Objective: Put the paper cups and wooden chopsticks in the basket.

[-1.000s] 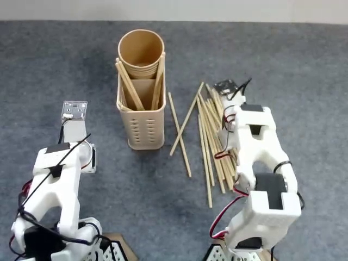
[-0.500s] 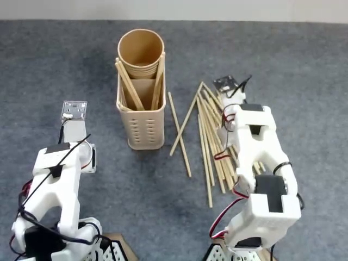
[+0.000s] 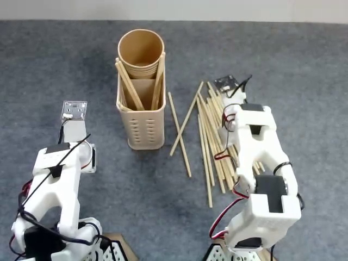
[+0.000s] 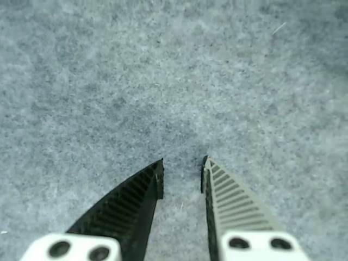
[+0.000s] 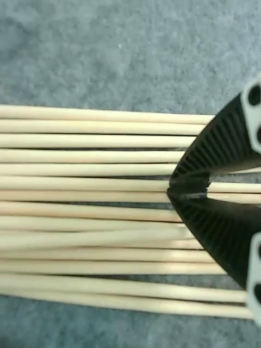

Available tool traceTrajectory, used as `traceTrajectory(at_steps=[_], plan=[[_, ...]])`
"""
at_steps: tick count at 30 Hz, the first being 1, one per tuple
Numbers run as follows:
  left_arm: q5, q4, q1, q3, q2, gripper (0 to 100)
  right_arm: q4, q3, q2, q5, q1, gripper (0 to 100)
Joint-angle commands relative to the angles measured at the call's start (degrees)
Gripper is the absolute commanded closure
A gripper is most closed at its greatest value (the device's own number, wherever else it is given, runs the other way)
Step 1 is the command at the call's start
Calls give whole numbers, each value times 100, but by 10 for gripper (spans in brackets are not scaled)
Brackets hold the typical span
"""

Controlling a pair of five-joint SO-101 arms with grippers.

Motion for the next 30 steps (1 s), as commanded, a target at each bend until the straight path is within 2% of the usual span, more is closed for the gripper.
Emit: traceTrajectory(at_steps=[1, 4, 10, 16, 18, 21, 23, 30], plan=[[-70, -88, 145, -13, 13, 846, -57, -22, -303, 79, -154, 904], [-70, -88, 145, -13, 13, 846, -31, -22, -303, 70, -180, 823], [-70, -88, 145, -13, 13, 846, -57, 66, -215, 70, -180, 822], [-70, -88, 145, -13, 13, 846, -57, 92, 822, 53, -207, 822], [-70, -88, 145, -13, 13, 846, -57, -57, 822, 44, -171, 854], [-70, -88, 145, -13, 13, 846, -40, -233, 620, -378, -145, 998], [-70, -88, 145, -13, 13, 846, -31, -251, 374, -519, -145, 977], [-70, -88, 145, -13, 13, 846, -31, -251, -813, -651, -163, 994]])
